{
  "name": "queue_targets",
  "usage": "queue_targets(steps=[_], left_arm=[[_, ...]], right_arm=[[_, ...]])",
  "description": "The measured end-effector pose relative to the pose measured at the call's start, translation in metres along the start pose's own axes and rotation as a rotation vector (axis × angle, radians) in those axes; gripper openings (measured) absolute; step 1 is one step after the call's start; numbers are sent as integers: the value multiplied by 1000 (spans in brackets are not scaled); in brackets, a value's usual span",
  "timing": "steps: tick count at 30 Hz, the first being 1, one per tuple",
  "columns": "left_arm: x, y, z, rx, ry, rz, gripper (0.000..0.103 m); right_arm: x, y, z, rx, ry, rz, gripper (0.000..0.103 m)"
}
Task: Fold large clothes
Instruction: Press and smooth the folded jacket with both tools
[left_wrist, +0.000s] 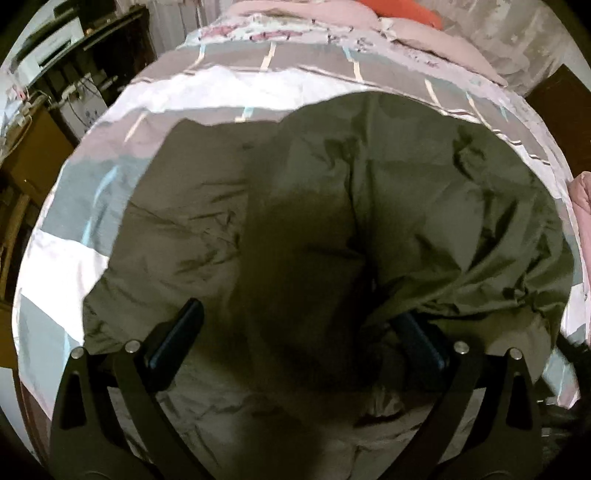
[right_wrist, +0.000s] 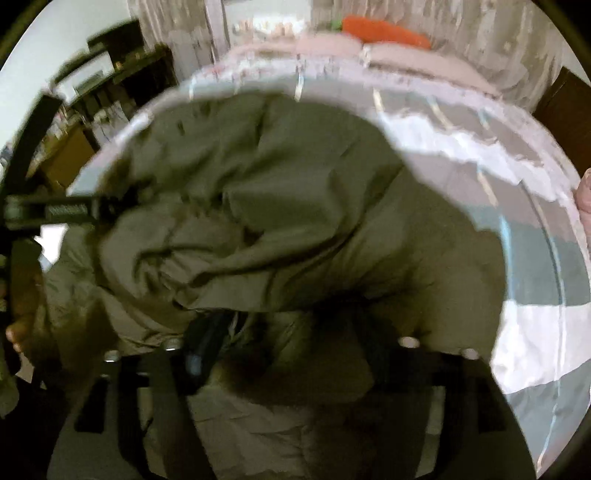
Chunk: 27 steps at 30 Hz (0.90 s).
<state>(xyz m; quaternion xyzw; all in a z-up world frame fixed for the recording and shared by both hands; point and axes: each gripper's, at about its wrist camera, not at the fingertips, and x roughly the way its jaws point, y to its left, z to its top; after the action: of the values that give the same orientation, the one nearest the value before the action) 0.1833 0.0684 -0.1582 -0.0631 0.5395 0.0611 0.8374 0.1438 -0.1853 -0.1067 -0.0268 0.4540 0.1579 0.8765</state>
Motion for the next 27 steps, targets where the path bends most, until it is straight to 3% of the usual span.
queue_targets(steps=[6, 9, 15, 18, 22, 27], left_arm=[[-29, -27, -5, 96, -99, 22, 101], [-45, -46, -10, 172, -177, 25, 101], [-69, -82, -25, 373, -366, 101, 101], [-65, -95, -30, 439, -367, 121, 101], [-58, -99, -32, 477, -362, 141, 101], [-46, -87, -28, 448, -316, 170, 101]], right_arm=[[-49, -38, 10, 135, -205, 138, 81], [-45, -42, -2, 136, -151, 86, 81], [16, -31, -16, 90, -26, 19, 81], [43, -34, -26, 109, 47, -7, 81], [42, -39, -24, 145, 56, 14, 81], [7, -51, -20, 173, -24, 21, 81]])
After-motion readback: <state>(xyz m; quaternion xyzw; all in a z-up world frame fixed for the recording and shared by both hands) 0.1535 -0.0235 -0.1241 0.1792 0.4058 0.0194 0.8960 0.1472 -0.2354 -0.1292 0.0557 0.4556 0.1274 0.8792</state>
